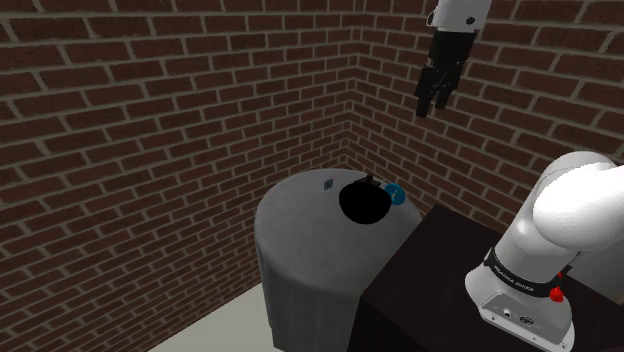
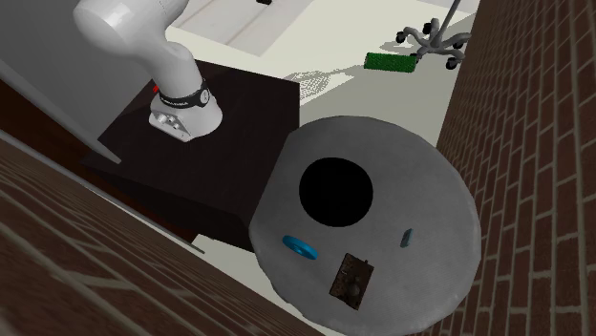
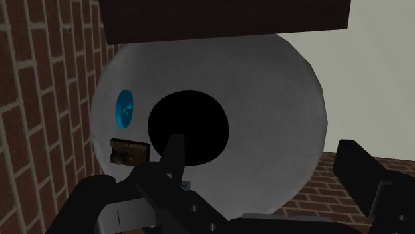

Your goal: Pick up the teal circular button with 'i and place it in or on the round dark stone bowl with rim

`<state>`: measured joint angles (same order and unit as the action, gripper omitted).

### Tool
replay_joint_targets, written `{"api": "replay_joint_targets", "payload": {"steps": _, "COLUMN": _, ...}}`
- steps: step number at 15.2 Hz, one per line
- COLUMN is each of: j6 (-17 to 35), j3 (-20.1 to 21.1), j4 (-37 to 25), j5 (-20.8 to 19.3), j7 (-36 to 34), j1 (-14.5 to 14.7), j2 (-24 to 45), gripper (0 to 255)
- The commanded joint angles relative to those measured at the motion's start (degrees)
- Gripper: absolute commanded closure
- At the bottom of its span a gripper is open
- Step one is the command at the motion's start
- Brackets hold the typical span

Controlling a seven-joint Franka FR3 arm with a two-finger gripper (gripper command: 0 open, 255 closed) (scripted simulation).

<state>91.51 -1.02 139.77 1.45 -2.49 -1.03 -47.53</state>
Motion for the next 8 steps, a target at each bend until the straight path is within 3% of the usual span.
{"api": "replay_joint_targets", "payload": {"steps": 1, "j6": 0.0, "j3": 0.0, "j4": 0.0, "j5": 0.0, "j7": 0.0, "j1": 0.0, "j2": 0.0, "gripper": 0}}
{"api": "replay_joint_targets", "payload": {"steps": 8, "j6": 13.87, "j3": -4.49, "j4": 10.29, "j5": -3.61, "j7": 4.15, "j1": -2.6, "j2": 2.14, "gripper": 0}}
